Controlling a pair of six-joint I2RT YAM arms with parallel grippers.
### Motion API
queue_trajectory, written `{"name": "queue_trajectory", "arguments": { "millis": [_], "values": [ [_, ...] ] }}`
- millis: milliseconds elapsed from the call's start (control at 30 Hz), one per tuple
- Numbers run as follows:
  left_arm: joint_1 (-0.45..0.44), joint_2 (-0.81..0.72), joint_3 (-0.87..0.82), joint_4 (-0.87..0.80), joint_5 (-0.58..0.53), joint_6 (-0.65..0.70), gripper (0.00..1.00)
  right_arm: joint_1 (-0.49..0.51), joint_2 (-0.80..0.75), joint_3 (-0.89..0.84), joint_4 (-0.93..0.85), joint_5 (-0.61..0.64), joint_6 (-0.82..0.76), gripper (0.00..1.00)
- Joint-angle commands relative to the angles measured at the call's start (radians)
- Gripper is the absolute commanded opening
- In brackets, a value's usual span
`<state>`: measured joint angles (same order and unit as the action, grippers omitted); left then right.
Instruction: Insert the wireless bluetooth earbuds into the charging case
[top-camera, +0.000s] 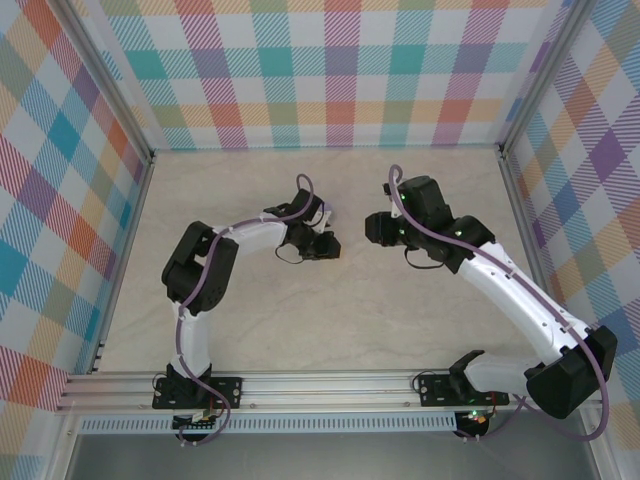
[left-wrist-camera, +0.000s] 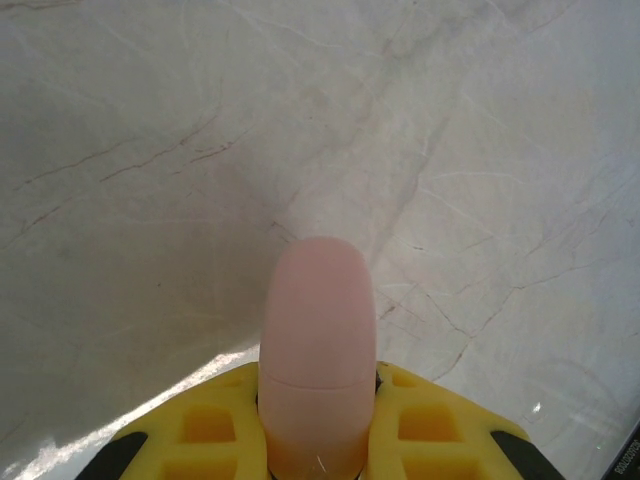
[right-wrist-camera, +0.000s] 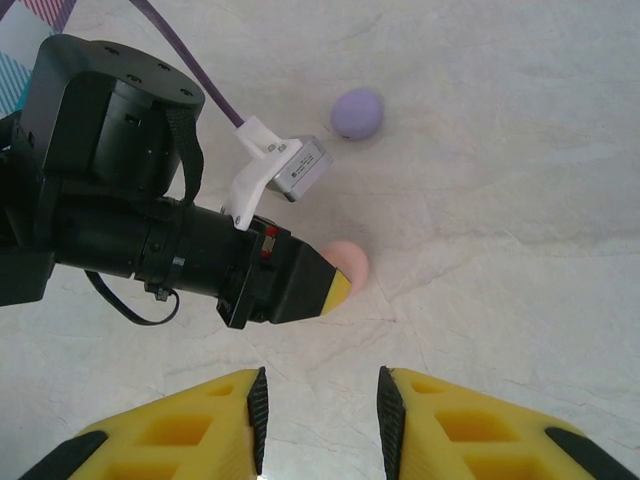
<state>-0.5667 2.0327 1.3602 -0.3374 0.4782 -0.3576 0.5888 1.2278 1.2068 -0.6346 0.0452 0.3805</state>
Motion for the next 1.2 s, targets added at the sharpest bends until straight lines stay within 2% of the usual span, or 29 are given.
{"name": "queue_trajectory", "arguments": {
  "millis": [0,67,233,400,633,933,1167],
  "values": [
    [0.009,0.014,0.022,0.006,0.007,-0.021,0.11,0.003,0.001,-0.006,-0.019,0.005,-0.013,0.36],
    [0.009,0.018,0.016,0.007,-0.003,-0.024,0.2,0.003,0.003,-0.005,-0.022,0.009,-0.012,0.36],
    [0.01,0.017,0.004,-0.005,-0.031,-0.02,0.3,0.002,0.006,-0.006,-0.026,0.016,-0.016,0.37],
    [0.01,-0.02,-0.021,-0.019,-0.095,-0.001,0.51,0.003,0.013,-0.006,-0.03,0.037,-0.014,0.38],
    [0.01,-0.107,-0.061,-0.058,-0.231,0.043,0.7,0.002,0.03,-0.021,-0.067,0.223,0.038,0.41],
    [0.015,-0.344,-0.155,-0.086,-0.483,0.103,0.73,-0.017,0.048,-0.115,-0.034,0.534,0.076,0.41],
    [0.045,-0.54,-0.238,-0.101,-0.677,0.178,0.77,-0.09,0.057,-0.193,0.082,0.585,0.009,0.42]
  ]
}}
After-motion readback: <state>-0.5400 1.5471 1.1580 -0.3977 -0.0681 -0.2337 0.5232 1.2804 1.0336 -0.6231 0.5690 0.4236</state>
